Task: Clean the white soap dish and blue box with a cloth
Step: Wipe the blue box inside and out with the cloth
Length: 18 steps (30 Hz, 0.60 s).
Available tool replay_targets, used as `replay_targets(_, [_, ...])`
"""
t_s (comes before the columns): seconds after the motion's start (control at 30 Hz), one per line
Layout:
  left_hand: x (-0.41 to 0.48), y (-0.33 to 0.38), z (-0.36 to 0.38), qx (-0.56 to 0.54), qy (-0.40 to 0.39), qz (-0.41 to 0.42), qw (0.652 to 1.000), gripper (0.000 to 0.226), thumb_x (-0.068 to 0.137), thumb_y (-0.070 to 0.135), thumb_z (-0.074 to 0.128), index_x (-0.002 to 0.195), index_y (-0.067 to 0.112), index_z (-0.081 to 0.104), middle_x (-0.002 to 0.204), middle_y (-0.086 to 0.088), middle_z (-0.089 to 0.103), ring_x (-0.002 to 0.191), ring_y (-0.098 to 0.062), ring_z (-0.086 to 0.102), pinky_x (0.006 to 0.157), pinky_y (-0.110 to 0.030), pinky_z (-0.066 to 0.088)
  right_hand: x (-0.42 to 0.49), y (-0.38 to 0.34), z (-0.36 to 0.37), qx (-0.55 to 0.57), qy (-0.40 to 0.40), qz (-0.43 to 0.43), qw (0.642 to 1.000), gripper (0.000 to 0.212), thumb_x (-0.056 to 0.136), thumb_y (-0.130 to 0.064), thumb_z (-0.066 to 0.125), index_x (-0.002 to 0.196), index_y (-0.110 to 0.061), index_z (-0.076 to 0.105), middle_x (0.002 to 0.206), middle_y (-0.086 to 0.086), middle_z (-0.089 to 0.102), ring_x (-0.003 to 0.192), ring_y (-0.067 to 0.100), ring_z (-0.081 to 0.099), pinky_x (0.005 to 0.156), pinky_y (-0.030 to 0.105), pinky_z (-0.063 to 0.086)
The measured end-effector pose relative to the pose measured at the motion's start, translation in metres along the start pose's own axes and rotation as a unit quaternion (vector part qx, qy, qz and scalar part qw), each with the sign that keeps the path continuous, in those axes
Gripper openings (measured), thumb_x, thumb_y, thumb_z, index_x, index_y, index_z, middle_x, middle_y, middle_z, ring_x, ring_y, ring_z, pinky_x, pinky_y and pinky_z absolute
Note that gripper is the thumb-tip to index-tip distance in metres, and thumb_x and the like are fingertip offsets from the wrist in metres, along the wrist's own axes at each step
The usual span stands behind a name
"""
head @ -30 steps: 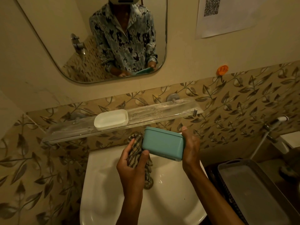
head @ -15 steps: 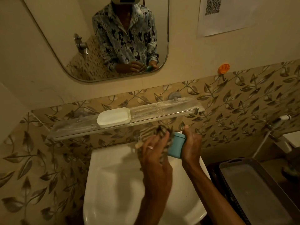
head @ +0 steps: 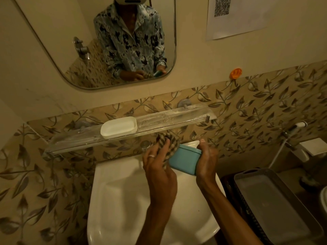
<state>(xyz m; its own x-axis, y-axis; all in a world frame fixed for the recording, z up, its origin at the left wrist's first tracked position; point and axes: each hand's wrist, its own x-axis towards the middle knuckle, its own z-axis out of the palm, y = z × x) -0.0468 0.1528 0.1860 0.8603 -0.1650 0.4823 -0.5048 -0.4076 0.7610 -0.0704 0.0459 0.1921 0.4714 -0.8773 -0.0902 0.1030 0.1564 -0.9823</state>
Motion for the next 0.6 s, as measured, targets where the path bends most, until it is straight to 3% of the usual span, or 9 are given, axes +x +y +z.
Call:
replay_targets(0.07, [-0.02,0.012,0.006,0.005,-0.002,0.055,0.998,0.057,0.085,0.008,0.043,0.134,0.037,0.037,0.131,0.007,0.046,0.131,-0.012,0.03,0.103,-0.046,0.04,-0.001,-0.002,0.002,-0.015,0.003,-0.031,0.999,0.049,0.099,-0.028,0.044,0.054,-0.009,0.047,0.056,0.012,0.053,0.055,0.026,0.056,0.056,0.038,0.044])
replay_targets(0.13, [-0.043,0.029,0.011,0.003,-0.023,0.103,0.994,0.048,0.09,0.021,0.039,0.135,0.037,0.034,0.132,0.015,0.046,0.132,-0.003,0.026,0.107,-0.035,0.033,-0.005,0.008,-0.005,-0.007,-0.048,-0.057,0.997,0.046,0.1,-0.028,0.042,0.057,-0.017,0.055,0.057,0.004,0.058,0.054,0.021,0.056,0.058,0.037,0.047])
replay_targets(0.2, [-0.052,0.037,0.013,0.013,-0.032,0.142,0.989,0.041,0.096,0.03,0.036,0.136,0.036,0.033,0.133,0.019,0.044,0.132,0.0,0.025,0.107,-0.03,0.029,-0.013,0.012,-0.013,0.018,-0.108,-0.042,0.993,0.032,0.101,-0.025,0.04,0.077,-0.029,0.061,0.069,-0.011,0.067,0.065,0.004,0.062,0.067,0.027,0.052])
replay_targets(0.23, [-0.05,0.035,0.013,0.012,-0.034,0.146,0.989,0.038,0.098,0.032,0.033,0.136,0.035,0.035,0.133,0.018,0.045,0.131,-0.003,0.027,0.107,-0.031,0.03,-0.015,0.01,-0.014,0.008,-0.104,-0.045,0.994,0.031,0.102,-0.022,0.039,0.078,-0.028,0.06,0.067,-0.013,0.068,0.062,0.001,0.062,0.063,0.02,0.052])
replay_targets(0.3, [-0.039,0.021,0.011,0.013,-0.026,0.14,0.99,0.04,0.096,0.023,0.036,0.134,0.032,0.04,0.132,0.012,0.046,0.129,-0.009,0.03,0.106,-0.033,0.035,-0.011,0.003,-0.009,0.004,-0.058,-0.068,0.996,0.042,0.1,-0.02,0.041,0.062,-0.016,0.057,0.054,-0.002,0.062,0.05,0.01,0.058,0.051,0.022,0.049])
replay_targets(0.4, [-0.019,0.003,0.003,0.021,-0.016,0.09,0.996,0.056,0.086,0.006,0.043,0.134,0.034,0.041,0.134,0.003,0.044,0.13,-0.017,0.03,0.102,-0.038,0.038,-0.007,-0.006,0.001,-0.011,-0.001,-0.031,0.999,0.048,0.098,-0.028,0.047,0.053,-0.009,0.048,0.056,0.011,0.055,0.055,0.025,0.058,0.056,0.032,0.045])
replay_targets(0.47, [-0.006,-0.004,-0.002,-0.017,-0.018,0.013,1.0,0.068,0.082,-0.009,0.049,0.131,0.037,0.043,0.136,0.001,0.044,0.13,-0.019,0.033,0.103,-0.042,0.042,-0.007,-0.004,0.002,-0.03,0.003,-0.011,0.999,0.048,0.097,-0.032,0.047,0.054,-0.01,0.045,0.058,0.013,0.056,0.059,0.03,0.061,0.057,0.036,0.047])
replay_targets(0.53, [0.0,-0.009,-0.003,-0.046,-0.015,-0.046,0.998,0.069,0.082,-0.011,0.053,0.128,0.04,0.044,0.138,-0.001,0.044,0.13,-0.021,0.037,0.1,-0.046,0.046,-0.008,-0.001,0.003,-0.041,-0.001,-0.015,0.999,0.048,0.097,-0.034,0.047,0.056,-0.009,0.045,0.062,0.018,0.058,0.064,0.038,0.064,0.057,0.044,0.051])
replay_targets(0.6, [-0.005,-0.004,-0.002,-0.043,0.009,-0.025,0.999,0.063,0.085,-0.003,0.055,0.13,0.04,0.044,0.134,0.01,0.04,0.129,-0.024,0.039,0.096,-0.046,0.049,-0.008,-0.001,0.006,-0.045,0.002,-0.017,0.999,0.048,0.097,-0.034,0.047,0.056,-0.008,0.047,0.063,0.02,0.058,0.066,0.041,0.064,0.057,0.046,0.052])
